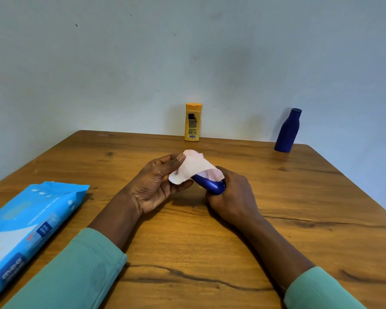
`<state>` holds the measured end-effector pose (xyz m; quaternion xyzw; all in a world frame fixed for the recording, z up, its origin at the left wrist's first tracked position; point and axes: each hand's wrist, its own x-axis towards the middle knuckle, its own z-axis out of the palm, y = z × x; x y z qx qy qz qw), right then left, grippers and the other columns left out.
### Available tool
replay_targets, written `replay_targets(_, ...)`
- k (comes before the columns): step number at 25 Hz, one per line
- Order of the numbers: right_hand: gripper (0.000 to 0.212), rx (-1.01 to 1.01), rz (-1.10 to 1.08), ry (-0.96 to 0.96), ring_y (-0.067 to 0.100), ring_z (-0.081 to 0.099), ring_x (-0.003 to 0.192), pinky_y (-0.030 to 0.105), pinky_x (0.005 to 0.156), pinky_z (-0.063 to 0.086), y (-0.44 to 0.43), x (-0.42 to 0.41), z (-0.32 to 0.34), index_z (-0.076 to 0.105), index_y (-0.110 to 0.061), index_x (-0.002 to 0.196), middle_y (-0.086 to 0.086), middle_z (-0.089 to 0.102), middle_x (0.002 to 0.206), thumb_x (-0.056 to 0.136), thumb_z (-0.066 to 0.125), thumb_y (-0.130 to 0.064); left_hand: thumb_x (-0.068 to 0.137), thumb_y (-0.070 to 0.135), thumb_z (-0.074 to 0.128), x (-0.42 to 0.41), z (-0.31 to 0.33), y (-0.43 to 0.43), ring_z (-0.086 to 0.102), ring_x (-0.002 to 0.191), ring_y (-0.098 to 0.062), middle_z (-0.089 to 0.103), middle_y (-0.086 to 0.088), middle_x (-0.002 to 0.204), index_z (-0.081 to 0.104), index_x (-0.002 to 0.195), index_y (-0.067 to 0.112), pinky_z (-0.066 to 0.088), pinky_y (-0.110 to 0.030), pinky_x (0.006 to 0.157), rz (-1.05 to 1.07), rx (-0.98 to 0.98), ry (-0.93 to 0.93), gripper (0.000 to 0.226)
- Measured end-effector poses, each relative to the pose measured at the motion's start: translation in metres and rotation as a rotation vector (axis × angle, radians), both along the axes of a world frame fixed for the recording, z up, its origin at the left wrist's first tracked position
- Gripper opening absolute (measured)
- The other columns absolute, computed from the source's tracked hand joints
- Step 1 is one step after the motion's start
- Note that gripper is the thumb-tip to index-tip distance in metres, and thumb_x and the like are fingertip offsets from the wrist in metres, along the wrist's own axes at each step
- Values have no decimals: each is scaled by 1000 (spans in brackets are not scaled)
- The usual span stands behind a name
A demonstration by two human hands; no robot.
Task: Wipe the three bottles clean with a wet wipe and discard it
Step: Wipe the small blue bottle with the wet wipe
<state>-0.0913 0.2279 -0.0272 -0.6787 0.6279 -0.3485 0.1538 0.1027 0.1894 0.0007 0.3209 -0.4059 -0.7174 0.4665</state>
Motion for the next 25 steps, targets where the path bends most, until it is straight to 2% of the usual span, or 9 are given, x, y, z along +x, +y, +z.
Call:
replay_targets(2,66,-11,3,26,20,60,116,36,98,52,1,1,0,56,-24,145,0,71,127,83,79,-16,82,27,72,-5,0,0,64,60,-11,74,-11,92,76,114,8,65,-31,61,73,-7,-69,38)
replay_targets(4,66,-18,-13,36,20,61,114,36,96,52,1,1,0,58,-25,144,0,73,123,82,79,-16,80,28,73,-7,0,0,59,57,-9,73,-11,90,75,114,7,64,-29,58,105,2,-62,40)
replay_targets(8,61,-18,-58,12,25,62,114,41,97,54,1,2,-1,60,-23,142,2,73,123,84,77,-13,82,17,72,1,-1,0,77,94,-22,78,-15,113,72,119,7,67,-38,75,-27,18,24,39)
replay_targets(10,56,-35,-85,22,25,63,109,39,91,54,1,3,-2,63,-22,137,3,73,118,83,76,-14,82,18,72,2,0,2,77,98,-23,79,-12,113,74,117,9,65,-39,78,-50,-6,-9,37)
replay_targets(12,53,-39,-109,35,24,63,105,38,88,54,1,4,-3,64,-20,133,4,73,116,82,77,-16,80,23,74,-3,3,4,76,89,-20,78,-11,106,76,114,8,66,-36,69,8,-29,-80,37)
replay_targets(15,52,-25,-124,84,22,62,103,37,87,53,-3,5,-4,64,-18,128,3,71,113,78,78,-19,82,29,76,-11,3,3,61,62,-12,70,-9,86,74,113,2,59,-27,51,144,-10,-120,42)
replay_targets(19,52,-53,-123,138,23,60,103,34,82,48,-3,5,-3,65,-21,129,2,71,112,78,75,-19,86,26,74,-13,-2,2,54,49,-6,66,-3,69,74,106,4,58,-24,48,176,52,-44,29)
replay_targets(21,55,-61,-102,103,23,61,105,35,86,50,-2,4,-2,64,-23,135,2,72,116,81,74,-19,91,17,69,-13,-2,3,62,52,-7,72,-7,73,72,112,4,62,-26,53,139,92,70,25)
replay_targets(25,59,-54,-55,27,21,62,110,37,96,53,0,2,0,58,-22,143,2,72,122,87,76,-21,79,10,69,-8,2,7,79,78,-19,80,-14,95,70,113,5,67,-33,66,47,98,209,35)
